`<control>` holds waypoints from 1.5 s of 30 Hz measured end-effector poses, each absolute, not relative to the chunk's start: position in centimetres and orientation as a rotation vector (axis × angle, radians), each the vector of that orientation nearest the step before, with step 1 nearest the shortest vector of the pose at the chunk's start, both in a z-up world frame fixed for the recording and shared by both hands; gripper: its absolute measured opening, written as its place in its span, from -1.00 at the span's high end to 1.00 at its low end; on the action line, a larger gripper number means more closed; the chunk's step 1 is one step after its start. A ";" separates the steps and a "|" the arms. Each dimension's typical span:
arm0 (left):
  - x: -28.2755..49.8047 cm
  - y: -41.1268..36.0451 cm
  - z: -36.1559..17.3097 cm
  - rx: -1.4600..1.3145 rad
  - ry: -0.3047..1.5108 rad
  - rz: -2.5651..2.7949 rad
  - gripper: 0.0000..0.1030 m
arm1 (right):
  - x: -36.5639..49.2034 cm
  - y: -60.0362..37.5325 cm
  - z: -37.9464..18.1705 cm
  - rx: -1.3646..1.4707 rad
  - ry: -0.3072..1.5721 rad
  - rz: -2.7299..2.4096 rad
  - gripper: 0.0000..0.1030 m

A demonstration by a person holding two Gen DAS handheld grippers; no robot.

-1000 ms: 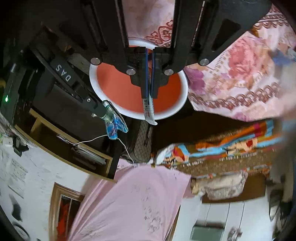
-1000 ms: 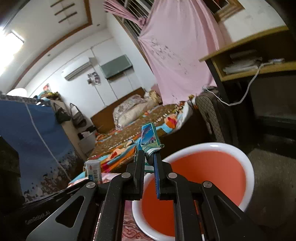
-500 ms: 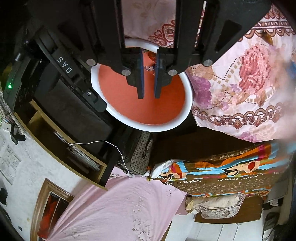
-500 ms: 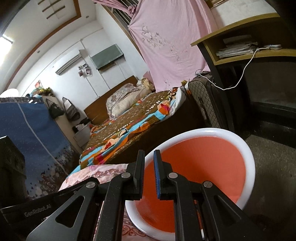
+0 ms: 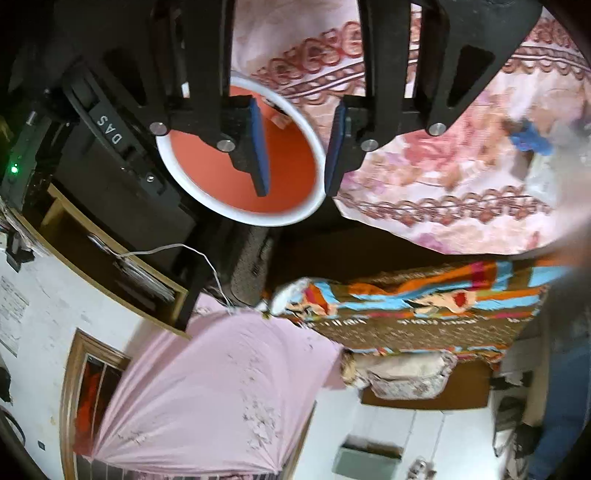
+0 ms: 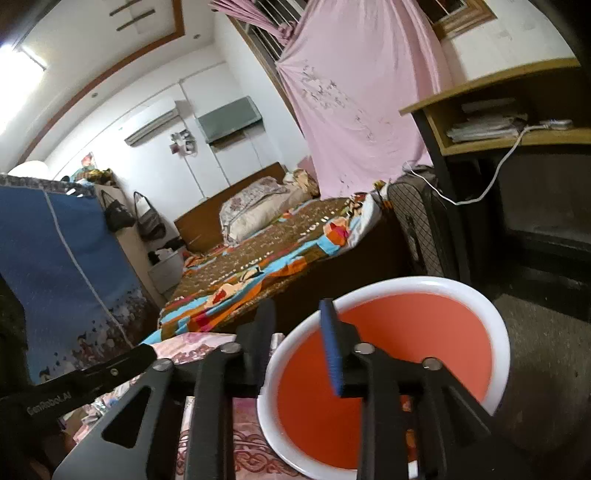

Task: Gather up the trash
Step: 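Move both tools back over the remaining trash on the quilt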

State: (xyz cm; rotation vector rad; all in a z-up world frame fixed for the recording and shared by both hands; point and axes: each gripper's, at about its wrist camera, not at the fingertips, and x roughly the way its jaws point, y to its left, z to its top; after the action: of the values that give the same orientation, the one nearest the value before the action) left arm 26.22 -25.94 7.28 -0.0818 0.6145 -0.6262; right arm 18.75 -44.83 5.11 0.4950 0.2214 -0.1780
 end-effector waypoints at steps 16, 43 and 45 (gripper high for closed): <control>24.1 -18.0 8.5 -0.120 0.454 -0.408 0.09 | 18.2 -39.4 7.4 0.351 0.091 -0.079 0.06; 19.2 -7.2 7.7 -0.160 0.250 -0.096 -0.78 | 16.7 -32.9 8.4 0.223 -0.014 0.049 -1.00; 18.6 -6.4 7.7 -0.140 0.230 -0.087 -0.78 | 16.6 -31.8 8.4 0.199 -0.026 0.084 -1.00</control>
State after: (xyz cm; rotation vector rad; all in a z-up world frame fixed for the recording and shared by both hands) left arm 18.62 -6.41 7.74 -0.1401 0.2303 -0.0869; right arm 16.65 -31.76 8.43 0.1987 -0.0256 0.0842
